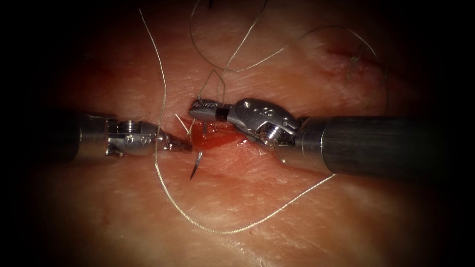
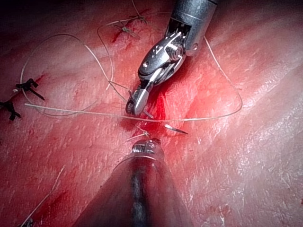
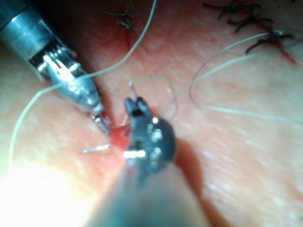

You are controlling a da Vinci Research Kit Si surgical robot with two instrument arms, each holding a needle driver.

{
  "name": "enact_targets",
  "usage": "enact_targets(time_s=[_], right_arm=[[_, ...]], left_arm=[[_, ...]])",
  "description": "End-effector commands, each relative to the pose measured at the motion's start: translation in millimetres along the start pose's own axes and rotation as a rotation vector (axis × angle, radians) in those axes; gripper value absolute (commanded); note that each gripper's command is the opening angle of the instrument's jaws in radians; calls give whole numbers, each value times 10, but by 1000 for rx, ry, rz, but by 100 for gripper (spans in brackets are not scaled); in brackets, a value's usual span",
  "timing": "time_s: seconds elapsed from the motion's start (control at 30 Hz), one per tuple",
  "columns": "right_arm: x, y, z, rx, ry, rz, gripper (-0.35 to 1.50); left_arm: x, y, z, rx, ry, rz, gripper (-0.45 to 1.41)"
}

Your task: Wound Closure

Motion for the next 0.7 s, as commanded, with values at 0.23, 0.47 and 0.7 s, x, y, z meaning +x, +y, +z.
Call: enact_targets(time_s=[0.23, 0.47, 0.7], right_arm=[[6, 23, 4, -34, 31, 66, -35], [-9, 35, 8, 25, 40, 194, -35], [-37, 22, 19, 139, 26, 426, -35]], left_arm=[[-1, 1, 9, -2, 1, -1, -45], [-1, 1, 9, -2, 1, -1, -45], [0, 1, 8, -3, 1, -1, -45]])
